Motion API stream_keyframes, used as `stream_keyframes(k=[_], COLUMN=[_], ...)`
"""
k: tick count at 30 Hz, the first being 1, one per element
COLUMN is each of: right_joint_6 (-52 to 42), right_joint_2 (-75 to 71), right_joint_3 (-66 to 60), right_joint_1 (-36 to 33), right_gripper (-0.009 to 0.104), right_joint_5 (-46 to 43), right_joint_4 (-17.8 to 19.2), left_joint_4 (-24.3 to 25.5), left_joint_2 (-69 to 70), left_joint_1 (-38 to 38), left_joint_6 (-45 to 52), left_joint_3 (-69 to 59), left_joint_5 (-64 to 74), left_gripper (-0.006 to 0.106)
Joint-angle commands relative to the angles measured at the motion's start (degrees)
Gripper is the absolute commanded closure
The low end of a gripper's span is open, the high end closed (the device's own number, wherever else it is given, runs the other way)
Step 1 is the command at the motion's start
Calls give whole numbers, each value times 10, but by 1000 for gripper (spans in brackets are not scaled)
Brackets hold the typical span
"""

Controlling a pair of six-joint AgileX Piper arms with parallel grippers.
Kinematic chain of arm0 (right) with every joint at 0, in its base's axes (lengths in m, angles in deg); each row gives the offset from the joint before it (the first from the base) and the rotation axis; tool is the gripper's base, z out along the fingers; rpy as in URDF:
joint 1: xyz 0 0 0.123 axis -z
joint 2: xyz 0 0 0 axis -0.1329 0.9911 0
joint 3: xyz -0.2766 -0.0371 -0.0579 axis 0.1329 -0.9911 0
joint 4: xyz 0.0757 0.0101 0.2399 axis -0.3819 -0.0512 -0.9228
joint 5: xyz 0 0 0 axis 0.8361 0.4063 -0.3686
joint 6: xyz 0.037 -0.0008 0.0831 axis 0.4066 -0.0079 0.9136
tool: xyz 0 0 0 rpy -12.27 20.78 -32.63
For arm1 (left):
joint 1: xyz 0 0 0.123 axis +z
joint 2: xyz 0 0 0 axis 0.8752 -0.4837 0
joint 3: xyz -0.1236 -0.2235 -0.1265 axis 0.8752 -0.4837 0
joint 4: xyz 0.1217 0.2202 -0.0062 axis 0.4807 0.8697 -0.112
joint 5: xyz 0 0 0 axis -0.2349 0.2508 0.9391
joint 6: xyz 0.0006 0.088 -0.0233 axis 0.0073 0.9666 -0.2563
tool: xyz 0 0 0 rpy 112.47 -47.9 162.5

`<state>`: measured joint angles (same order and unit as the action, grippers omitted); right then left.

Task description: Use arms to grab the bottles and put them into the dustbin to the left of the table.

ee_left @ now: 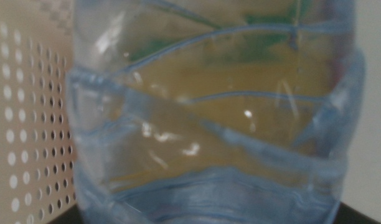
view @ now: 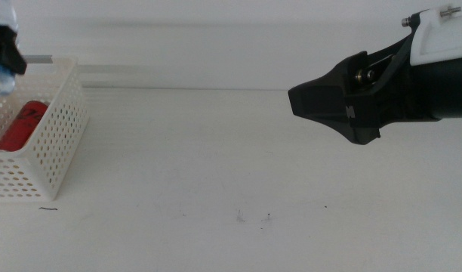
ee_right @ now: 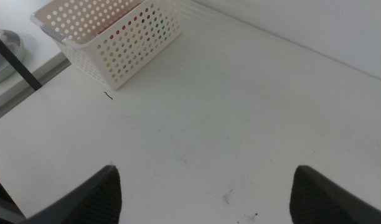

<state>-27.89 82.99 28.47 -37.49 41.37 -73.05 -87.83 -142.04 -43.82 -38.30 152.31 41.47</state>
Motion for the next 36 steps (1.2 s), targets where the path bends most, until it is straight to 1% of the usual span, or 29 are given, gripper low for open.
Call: stream_keyframes(k=[1,6,9,10,12,13,16,20,21,26,29,32,34,36], right_joint_6=[-2,-2,-2,-2,-2,-2,-2,-2,-2,-2,-2,-2,-2,-2], right_joint_2=[-2,-2,-2,-2,-2,-2,-2,-2,-2,-2,-2,-2,-2,-2], right_joint_3=[3,3,3,3,3,3,3,3,3,3,3,3,3,3], right_joint_1=[-1,-1,-1,-1,-1,-1,-1,-1,-1,-1,-1,-1,-1,-1], right_gripper=[4,4,4,4,4,4,4,4,4,4,4,4,4,4], right_joint_5=[-2,-2,-2,-2,-2,-2,-2,-2,-2,-2,-2,-2,-2,-2], right_joint_4=[6,6,6,6,6,6,6,6,6,6,6,6,6,6], left_joint_4=[-16,-14,-10,-9,-9,-9,-4,25,25,21,41,58,52,24], left_joint_2=[-16,-59,-76,-78,-82,-83,-83,-80,-79,-45,-10,49,103,163], left_joint_1=[16,26,26,26,26,26,26,26,26,22,7,-11,-19,-27], left_joint_6=[0,0,2,2,2,2,2,2,2,-11,-32,-51,-51,-39], left_joint_3=[10,8,8,8,3,0,-11,-10,-9,-9,-14,-56,-97,-148], left_joint_5=[-7,-7,-7,-7,-7,-7,-7,-7,-7,-7,-7,-17,-50,-82], left_gripper=[102,102,96,92,81,74,47,11,7,7,7,8,10,10])
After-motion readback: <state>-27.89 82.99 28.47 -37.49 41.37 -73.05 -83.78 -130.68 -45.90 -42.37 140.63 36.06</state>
